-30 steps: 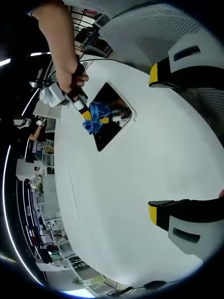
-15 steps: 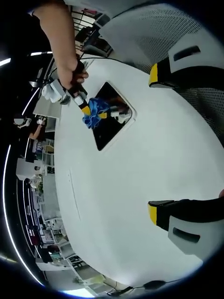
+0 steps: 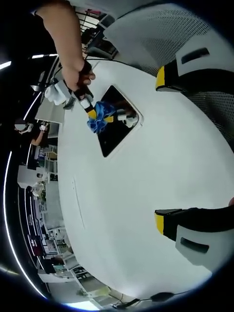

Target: Wipe the mirror surface with the cleaning cloth until all visible marks leave the cleaned area.

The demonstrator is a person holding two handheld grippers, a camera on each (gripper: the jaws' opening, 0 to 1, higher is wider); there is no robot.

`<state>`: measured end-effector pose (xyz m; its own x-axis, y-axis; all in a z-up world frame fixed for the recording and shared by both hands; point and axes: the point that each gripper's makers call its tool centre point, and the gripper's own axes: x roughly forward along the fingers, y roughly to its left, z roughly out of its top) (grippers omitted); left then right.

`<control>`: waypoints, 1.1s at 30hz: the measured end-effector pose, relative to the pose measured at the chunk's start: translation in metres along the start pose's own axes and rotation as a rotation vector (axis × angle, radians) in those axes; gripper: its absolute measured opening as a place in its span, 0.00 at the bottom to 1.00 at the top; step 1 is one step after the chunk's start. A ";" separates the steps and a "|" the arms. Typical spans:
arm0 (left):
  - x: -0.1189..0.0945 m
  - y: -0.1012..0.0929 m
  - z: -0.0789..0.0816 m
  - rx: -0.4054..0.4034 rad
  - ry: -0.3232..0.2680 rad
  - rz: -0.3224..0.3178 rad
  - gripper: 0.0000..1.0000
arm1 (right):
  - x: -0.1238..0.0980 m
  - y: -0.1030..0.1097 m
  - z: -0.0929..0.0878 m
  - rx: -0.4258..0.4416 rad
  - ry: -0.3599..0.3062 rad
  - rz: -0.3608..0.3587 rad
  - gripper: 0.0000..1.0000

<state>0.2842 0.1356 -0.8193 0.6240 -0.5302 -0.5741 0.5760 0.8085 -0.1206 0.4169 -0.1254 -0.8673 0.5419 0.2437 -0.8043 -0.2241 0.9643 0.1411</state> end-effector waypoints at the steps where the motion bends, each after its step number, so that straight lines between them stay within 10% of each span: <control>1: 0.000 0.000 0.001 0.001 -0.002 0.000 0.99 | -0.002 0.001 -0.002 0.006 -0.005 0.001 0.01; 33: 0.002 -0.011 -0.005 0.082 0.044 -0.028 0.98 | -0.039 0.017 -0.057 0.067 -0.020 0.013 0.01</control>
<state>0.2764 0.1266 -0.8231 0.5841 -0.5391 -0.6068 0.6354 0.7689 -0.0714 0.3461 -0.1240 -0.8666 0.5555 0.2578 -0.7905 -0.1767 0.9656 0.1908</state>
